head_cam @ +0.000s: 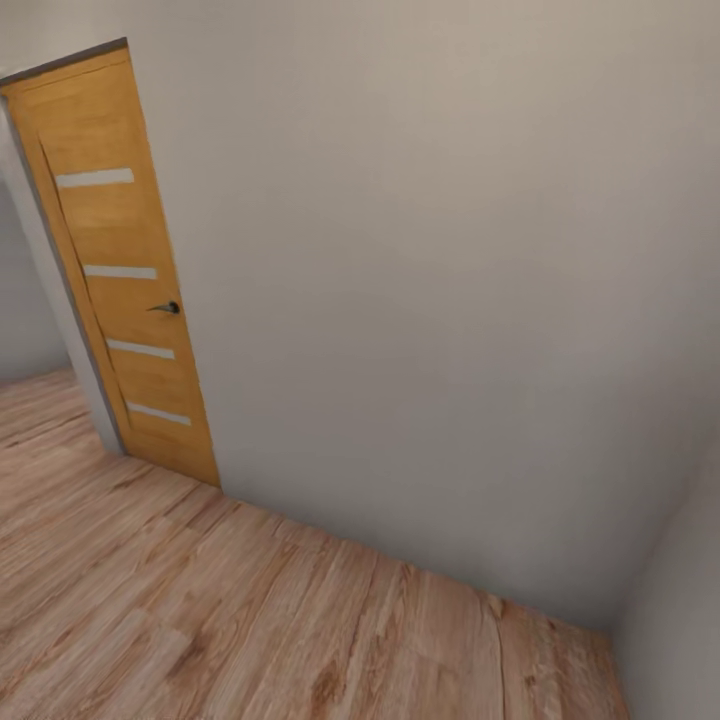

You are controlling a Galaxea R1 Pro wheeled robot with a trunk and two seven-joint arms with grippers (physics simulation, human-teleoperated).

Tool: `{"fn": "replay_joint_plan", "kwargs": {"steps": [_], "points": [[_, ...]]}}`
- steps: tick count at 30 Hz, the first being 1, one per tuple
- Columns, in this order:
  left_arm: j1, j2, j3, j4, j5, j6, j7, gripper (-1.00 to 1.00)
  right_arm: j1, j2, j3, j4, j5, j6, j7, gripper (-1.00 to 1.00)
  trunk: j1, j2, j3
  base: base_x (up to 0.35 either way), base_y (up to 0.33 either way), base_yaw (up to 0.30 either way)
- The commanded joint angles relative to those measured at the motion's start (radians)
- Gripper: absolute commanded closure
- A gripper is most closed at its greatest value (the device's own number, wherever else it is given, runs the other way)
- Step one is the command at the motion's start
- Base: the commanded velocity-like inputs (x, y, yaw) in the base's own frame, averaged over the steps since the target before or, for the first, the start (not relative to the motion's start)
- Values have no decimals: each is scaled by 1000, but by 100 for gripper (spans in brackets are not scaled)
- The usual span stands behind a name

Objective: Move the two storage containers from the living room to the garage. In the garage, place one container on the floor and stack the other container on top of it (either order is fine).

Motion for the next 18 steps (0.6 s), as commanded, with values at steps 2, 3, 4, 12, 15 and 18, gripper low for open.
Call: {"fn": "replay_joint_plan", "kwargs": {"steps": [2, 3, 4, 12, 15, 18], "points": [[0, 0, 1, -1, 2, -2, 1, -100, -1, 0, 8, 3, -9, -5, 3, -100, 0, -1, -1, 99, 0, 271], [0, 0, 1, -1, 2, -2, 1, -100, -1, 0, 8, 3, -9, -5, 3, -100, 0, -1, -1, 93, 0, 271], [0, 0, 1, -1, 2, -2, 1, -100, -1, 0, 8, 3, -9, -5, 3, -100, 0, -1, -1, 83, 0, 271], [0, 0, 1, -1, 2, -2, 1, -100, -1, 0, 8, 3, -8, -5, 3, -100, 0, -1, -1, 19, 0, 271], [0, 0, 1, -1, 2, -2, 1, -100, -1, 0, 8, 3, -9, -5, 3, -100, 0, -1, -1, 2, 0, 271], [0, 0, 1, -1, 2, -2, 1, -100, -1, 1, 8, 3, -8, -5, 3, -100, 0, -1, -1, 1, 0, 271]]}}
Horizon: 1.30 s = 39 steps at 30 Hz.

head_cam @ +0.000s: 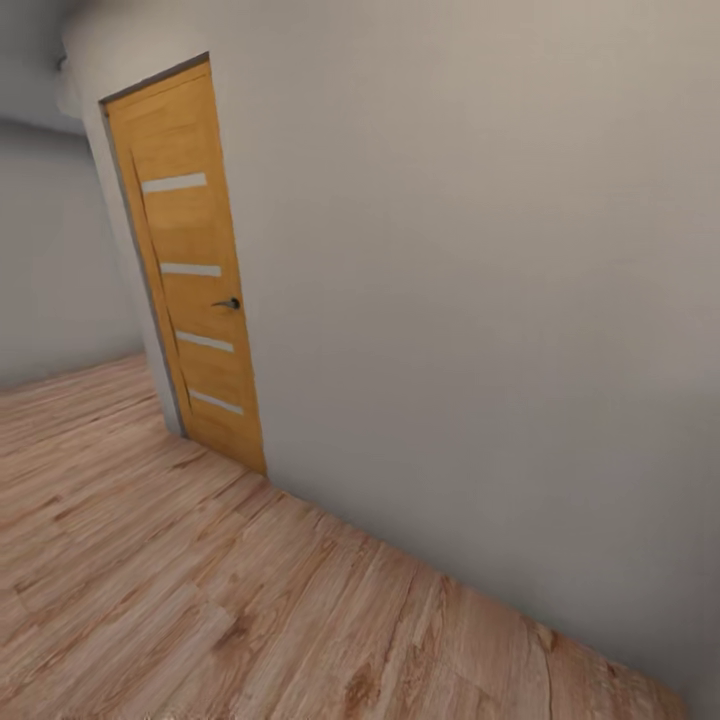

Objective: Move the two storage containers from the living room to the garage. In the garage, place one container on the floor and stack the other container on top of it (either order is fine).

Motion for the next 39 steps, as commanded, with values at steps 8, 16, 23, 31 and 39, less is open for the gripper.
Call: {"fn": "replay_joint_plan", "kwargs": {"steps": [8, 16, 23, 31, 39], "points": [[0, 0, 1, -1, 2, -2, 1, -100, -1, 1, 8, 3, -10, -5, 3, -100, 0, 0, -1, 129, 0, 273], [0, 0, 1, -1, 2, -2, 1, -100, -1, 1, 8, 3, -8, -5, 4, -100, 0, 0, -1, 290, 0, 273], [0, 0, 1, -1, 2, -2, 1, -100, -1, 1, 8, 3, -8, -5, 4, -100, 0, 0, -1, 298, 0, 273], [0, 0, 0, -1, 2, -2, 1, -100, -1, 1, 8, 3, -8, -5, 3, -100, 0, 0, -1, 317, 0, 274], [0, 0, 0, -1, 2, -2, 1, -100, -1, 1, 8, 3, -8, -6, 3, -100, 0, 0, -1, 322, 0, 278]]}}
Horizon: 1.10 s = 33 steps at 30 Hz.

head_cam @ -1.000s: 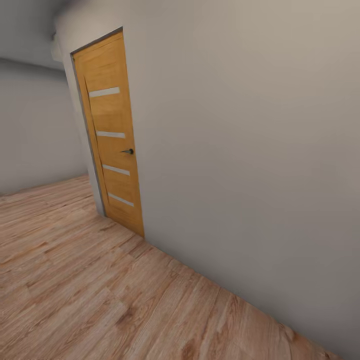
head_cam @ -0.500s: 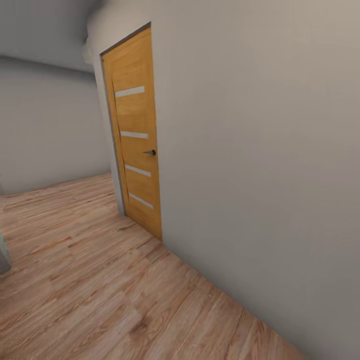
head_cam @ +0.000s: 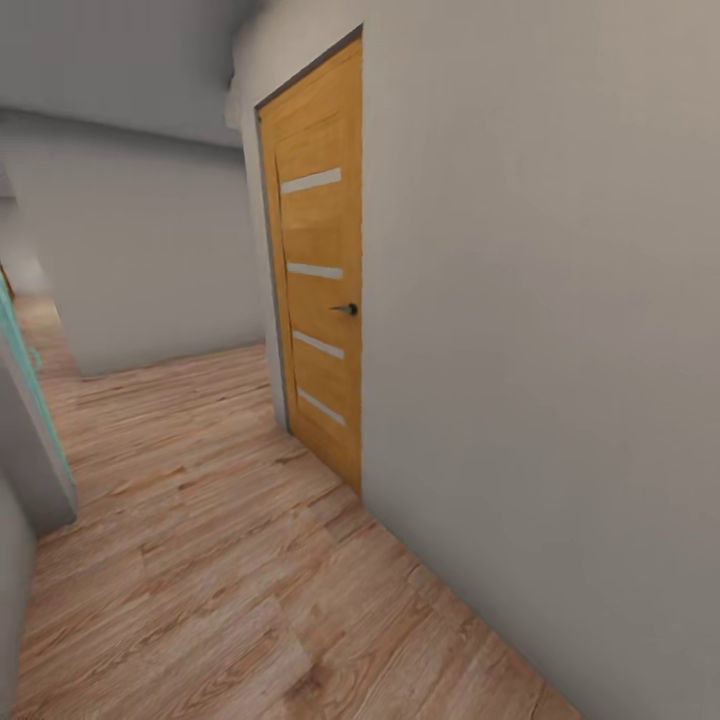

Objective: Move the two storage containers from the living room to the garage. In the garage, place one container on the floor and stack the other container on top of it (either order is fine).

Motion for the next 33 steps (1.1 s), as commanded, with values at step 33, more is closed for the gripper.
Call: {"fn": "replay_joint_plan", "kwargs": {"steps": [33], "points": [[0, 0, 0, 0, 2, -2, 1, -100, -1, 1, 8, 3, -7, -5, 3, -100, 1, 0, -1, 322, 0, 289]]}}
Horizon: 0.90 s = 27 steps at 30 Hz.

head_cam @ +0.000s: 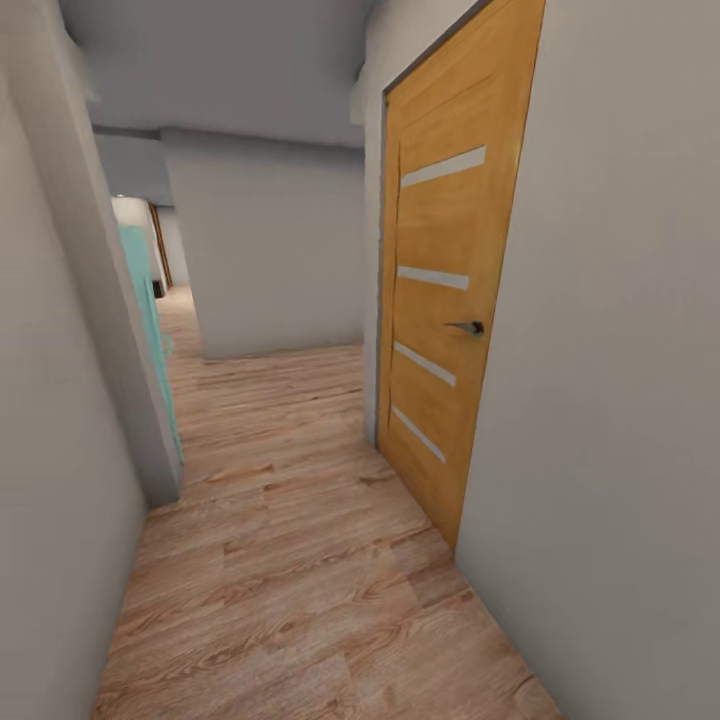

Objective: Move the two storage containers from the living room to the garage. In the garage, place one container on the floor and stack the other container on top of it (either order is fine).

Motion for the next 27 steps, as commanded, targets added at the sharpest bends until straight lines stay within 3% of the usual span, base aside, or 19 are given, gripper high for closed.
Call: {"fn": "replay_joint_plan", "kwargs": {"steps": [1, 27], "points": [[0, 0, 1, 0, 2, -2, 1, -100, -1, 1, 8, 3, -10, -6, 3, -100, 1, 0, -1, 322, 0, 300], [0, 0, 1, -1, 3, -2, 9, -100, -1, -1, 8, 3, -15, -8, 4, -100, 1, 0, -1, 322, 0, 279]]}}
